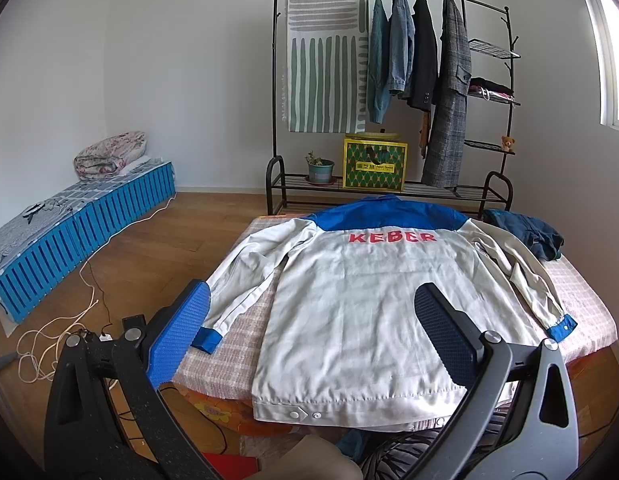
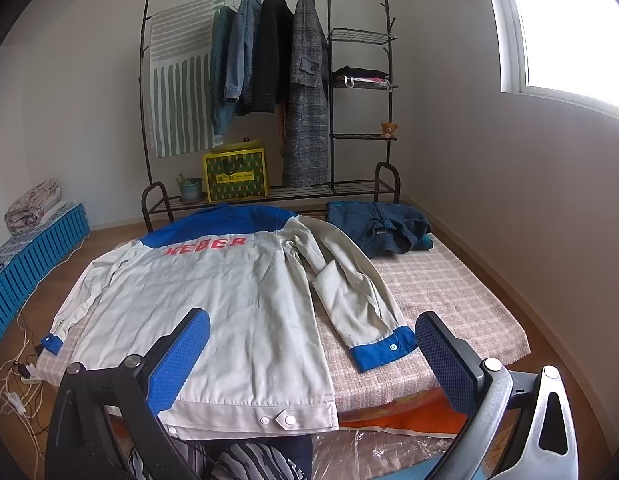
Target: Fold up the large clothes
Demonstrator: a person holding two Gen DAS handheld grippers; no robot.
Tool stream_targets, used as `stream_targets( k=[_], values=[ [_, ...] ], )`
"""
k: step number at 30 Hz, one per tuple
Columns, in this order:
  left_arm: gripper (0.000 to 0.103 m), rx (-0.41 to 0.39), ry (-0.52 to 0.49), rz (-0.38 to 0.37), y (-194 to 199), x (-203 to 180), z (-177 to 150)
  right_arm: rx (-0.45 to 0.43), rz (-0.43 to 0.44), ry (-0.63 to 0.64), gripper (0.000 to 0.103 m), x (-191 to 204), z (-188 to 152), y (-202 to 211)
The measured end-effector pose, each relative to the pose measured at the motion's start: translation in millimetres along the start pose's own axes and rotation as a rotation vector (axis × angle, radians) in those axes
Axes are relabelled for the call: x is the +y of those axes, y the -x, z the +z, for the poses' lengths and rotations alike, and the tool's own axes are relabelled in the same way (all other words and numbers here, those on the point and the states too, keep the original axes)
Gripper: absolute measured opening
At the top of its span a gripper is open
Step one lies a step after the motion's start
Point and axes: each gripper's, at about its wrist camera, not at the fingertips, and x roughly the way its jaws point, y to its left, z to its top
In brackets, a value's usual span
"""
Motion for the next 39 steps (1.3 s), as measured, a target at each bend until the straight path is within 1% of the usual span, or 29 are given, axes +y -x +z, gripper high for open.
stream_targets(
  k=[11,17,21,28,34,39],
  values=[
    [0.103,-0.002,0.001,0.0,0,0,-1,-0.003,-0.001,-0.004,0.103,0,0,3],
    [0.103,-0.008,-0.004,0.0,2,-4,7,-0.01,-0.001,-0.005,0.103,-1,-1,4],
    [0.103,-0.008,-0.004,0.006,3,-4,6,-0.015,0.002,-0.005,0.103,-1,-2,5],
    [0.103,-0.008,-0.013,0.044,8,-14,13,-0.018,0.032,0.0,0.103,-3,-3,-1],
    [0.103,-0.005,-0.014,0.084,9,-17,3,-0.01,0.062,-0.004,0.103,-5,-3,-12],
    [0.103,-0.006,0.026,0.121,4,2,0,0.003,0.088,0.01,0.103,1,5,-22]
  ],
)
